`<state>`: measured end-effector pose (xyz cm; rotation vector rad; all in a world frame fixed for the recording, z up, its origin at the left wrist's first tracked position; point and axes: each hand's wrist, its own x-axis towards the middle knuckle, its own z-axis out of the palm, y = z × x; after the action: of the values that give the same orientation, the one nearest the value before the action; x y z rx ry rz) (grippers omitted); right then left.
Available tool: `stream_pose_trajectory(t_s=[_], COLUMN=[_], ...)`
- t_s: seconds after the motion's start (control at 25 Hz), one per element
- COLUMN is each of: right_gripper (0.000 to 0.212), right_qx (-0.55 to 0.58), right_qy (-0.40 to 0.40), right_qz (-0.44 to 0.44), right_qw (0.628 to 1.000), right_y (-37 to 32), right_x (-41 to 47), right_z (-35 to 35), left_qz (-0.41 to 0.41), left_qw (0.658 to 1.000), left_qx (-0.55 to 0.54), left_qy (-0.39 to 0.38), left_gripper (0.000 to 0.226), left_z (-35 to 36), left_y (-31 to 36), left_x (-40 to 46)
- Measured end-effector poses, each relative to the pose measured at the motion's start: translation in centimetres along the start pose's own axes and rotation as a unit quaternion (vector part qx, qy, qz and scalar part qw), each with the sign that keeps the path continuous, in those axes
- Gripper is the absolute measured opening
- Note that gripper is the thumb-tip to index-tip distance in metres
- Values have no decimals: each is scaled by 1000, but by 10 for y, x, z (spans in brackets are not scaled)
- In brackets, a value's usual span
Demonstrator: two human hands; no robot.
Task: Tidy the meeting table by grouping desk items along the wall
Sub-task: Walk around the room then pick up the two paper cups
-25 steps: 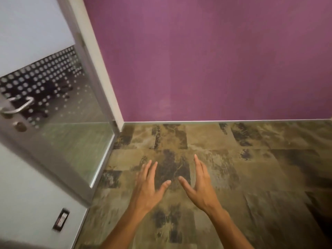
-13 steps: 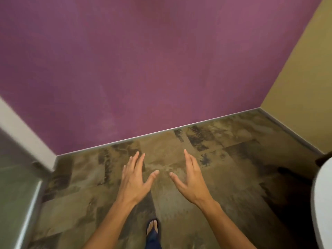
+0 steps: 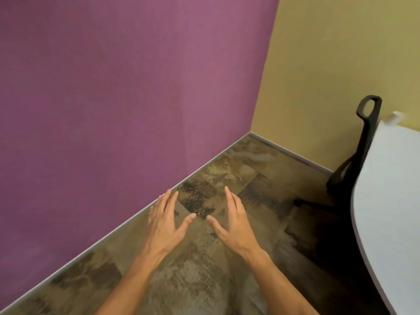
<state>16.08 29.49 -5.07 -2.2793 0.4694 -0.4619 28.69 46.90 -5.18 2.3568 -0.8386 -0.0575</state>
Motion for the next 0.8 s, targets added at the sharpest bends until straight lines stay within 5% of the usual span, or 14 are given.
stream_pose_trajectory(t_s=[0.8], right_gripper=[90], right_qx=[-54], right_qy=[84], right_qz=[85], right_qw=[991], right_y=[221], right_x=[419], right_z=[-105], left_qz=[105], left_qw=[989], left_qx=[-20], left_qy=[-99], left_gripper=[97], left_z=[184], left_y=[87], left_x=[498])
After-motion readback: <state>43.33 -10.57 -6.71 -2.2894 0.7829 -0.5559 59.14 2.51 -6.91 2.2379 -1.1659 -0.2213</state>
